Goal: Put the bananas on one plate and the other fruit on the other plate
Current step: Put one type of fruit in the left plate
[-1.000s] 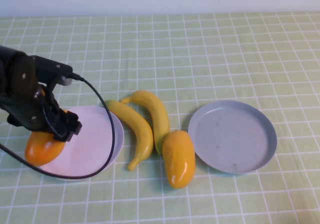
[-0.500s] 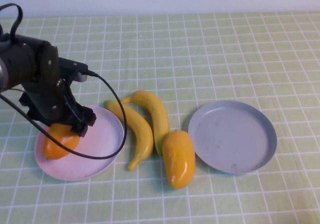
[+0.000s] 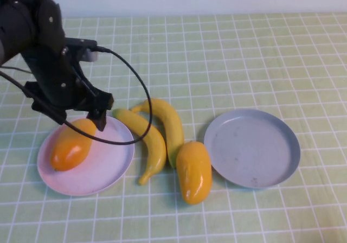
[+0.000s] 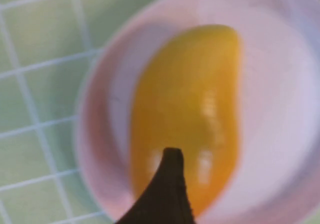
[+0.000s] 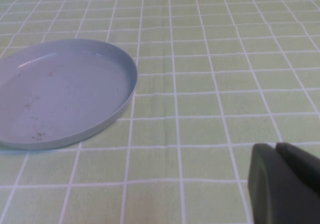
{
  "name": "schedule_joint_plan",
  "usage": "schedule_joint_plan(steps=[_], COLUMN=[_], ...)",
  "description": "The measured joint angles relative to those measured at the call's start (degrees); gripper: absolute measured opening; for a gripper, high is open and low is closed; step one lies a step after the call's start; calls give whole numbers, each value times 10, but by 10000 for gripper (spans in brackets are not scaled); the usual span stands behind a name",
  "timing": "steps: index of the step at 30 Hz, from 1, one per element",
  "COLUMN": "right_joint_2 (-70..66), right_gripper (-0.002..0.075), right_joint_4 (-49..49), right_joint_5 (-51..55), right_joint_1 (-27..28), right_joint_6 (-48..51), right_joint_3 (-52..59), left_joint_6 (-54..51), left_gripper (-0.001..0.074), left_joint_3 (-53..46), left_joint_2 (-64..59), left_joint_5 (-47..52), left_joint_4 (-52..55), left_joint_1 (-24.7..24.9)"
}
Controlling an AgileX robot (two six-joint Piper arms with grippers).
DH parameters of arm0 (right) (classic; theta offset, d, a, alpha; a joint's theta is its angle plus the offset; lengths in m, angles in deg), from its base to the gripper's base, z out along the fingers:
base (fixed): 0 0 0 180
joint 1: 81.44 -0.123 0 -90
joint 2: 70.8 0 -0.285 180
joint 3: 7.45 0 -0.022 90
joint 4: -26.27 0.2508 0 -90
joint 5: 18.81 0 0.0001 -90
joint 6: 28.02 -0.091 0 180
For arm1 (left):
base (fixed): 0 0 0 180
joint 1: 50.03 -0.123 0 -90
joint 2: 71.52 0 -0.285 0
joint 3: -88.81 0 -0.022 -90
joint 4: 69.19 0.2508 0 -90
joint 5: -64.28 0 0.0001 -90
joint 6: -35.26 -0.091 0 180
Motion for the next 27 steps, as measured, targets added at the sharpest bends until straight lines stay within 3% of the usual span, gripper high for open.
schedule_joint_plan(steps=[6,10,14,20,27], right_joint_2=[0,0,0,0,0], right_gripper=[-15,-15,-15,-15,-15], right_joint_4=[0,0,0,0,0], right_joint_5=[0,0,0,0,0], right_joint_1=[0,0,0,0,0], right_joint_6=[0,0,0,0,0], right_joint_3=[0,0,0,0,0], left_joint_6=[1,12,57,134,205], left_gripper=[577,567,568,594,599], left_joint_3=[6,6,6,6,6], left_joint_2=[1,1,-1,-30,-53], left_joint_5=[6,-28,-67,-80,-80], left_joint_4=[4,9,9,9,20], left_joint_1=[122,218,279,323,327])
